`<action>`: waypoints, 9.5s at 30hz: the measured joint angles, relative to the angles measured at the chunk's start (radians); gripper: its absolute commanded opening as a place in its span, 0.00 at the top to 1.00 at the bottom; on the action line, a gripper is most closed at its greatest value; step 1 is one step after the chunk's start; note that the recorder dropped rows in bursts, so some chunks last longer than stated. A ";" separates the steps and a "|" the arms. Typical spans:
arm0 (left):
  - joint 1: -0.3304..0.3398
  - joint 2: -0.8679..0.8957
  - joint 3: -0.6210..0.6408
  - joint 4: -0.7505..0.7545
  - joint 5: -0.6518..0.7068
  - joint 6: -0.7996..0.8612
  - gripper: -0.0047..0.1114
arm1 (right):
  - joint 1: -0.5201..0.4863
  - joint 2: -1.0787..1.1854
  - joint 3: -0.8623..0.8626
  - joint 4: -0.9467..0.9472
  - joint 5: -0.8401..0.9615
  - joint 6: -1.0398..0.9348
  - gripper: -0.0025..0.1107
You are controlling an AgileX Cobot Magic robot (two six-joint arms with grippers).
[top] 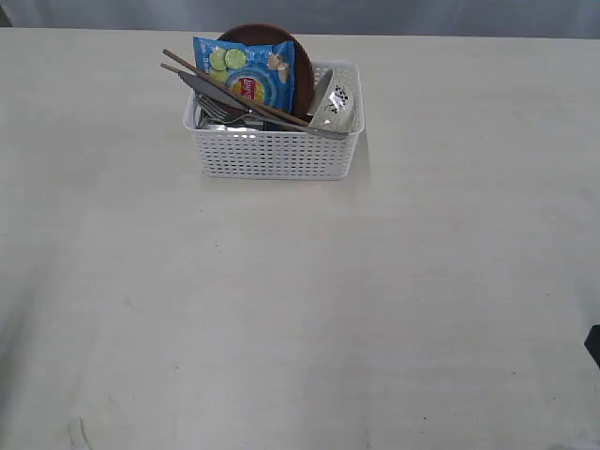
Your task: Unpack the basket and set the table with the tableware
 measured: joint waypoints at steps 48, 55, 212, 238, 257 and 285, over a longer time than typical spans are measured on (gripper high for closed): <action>0.000 0.000 0.000 0.000 0.000 0.000 0.96 | 0.392 1.519 -1.248 0.119 0.472 -0.060 0.98; 0.000 0.000 0.000 0.000 0.000 0.000 0.96 | 0.396 1.654 -1.427 0.193 0.510 -0.147 0.98; 0.000 0.000 0.000 0.000 0.000 0.000 0.96 | 0.856 2.422 -2.018 -0.043 0.578 0.984 0.98; 0.000 0.000 0.000 0.000 0.000 0.000 0.96 | 0.856 2.424 -2.060 -0.002 0.591 0.861 0.53; 0.000 0.000 0.000 0.000 0.000 0.000 0.96 | 0.699 2.077 -2.099 -0.054 0.691 0.082 0.53; 0.000 0.000 0.000 0.000 0.000 0.000 0.96 | 0.592 2.370 -2.099 0.003 0.501 -0.228 0.40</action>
